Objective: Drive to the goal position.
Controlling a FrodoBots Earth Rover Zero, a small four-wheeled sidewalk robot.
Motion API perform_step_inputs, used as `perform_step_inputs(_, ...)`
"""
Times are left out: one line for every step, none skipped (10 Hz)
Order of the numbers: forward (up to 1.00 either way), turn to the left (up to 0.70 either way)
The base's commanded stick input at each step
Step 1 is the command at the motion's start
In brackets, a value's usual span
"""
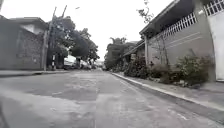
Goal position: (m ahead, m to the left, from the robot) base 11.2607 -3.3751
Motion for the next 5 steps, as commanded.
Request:
perform_step_inputs(0.99, 0.00)
perform_step_inputs(1.00, 0.00)
perform_step_inputs(1.00, 0.00)
perform_step_inputs(0.99, 0.00)
perform_step_inputs(0.99, 0.00)
